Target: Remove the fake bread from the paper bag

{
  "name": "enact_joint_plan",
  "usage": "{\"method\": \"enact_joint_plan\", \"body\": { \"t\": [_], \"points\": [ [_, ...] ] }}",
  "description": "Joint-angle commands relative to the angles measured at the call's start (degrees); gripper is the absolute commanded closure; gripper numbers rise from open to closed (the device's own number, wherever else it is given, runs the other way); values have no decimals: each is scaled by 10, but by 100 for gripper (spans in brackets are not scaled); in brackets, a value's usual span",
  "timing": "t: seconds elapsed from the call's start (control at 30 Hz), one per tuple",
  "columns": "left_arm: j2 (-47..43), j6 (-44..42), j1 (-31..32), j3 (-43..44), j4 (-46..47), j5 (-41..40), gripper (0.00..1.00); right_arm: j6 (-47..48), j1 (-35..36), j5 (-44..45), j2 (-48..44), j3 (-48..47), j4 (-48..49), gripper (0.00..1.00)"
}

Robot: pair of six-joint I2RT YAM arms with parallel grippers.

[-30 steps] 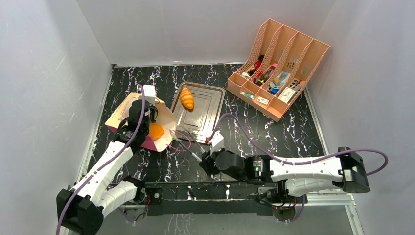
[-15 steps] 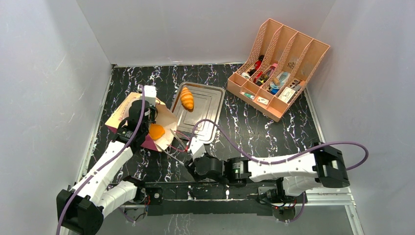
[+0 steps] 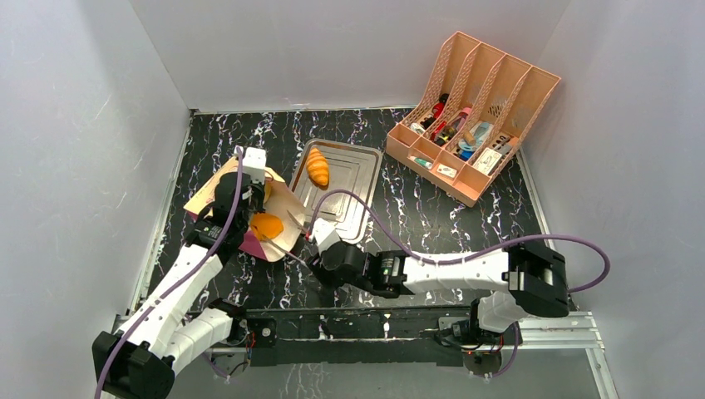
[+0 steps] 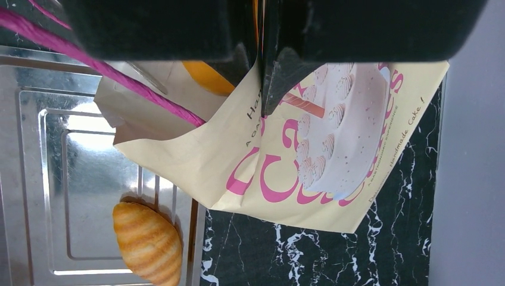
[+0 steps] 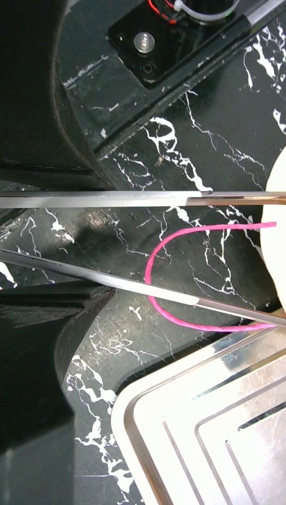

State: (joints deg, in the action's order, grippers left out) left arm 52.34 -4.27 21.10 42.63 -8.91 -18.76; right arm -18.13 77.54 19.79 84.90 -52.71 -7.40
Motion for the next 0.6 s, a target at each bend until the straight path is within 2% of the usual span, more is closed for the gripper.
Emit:
{"method": "enact_joint_plan", "body": {
  "t": [0.0,0.17,0.57],
  "points": [
    [-14,-4,-2,27,-2,33,100,26,-25,-41,16,-44,56,51],
    [-8,-9,-2,34,-7,51,100,34,-48,-84,47,-57,63,51],
    [-4,-13,-2,43,-12,77,100,51,-65,-117,105,-97,61,51]
  ]
}}
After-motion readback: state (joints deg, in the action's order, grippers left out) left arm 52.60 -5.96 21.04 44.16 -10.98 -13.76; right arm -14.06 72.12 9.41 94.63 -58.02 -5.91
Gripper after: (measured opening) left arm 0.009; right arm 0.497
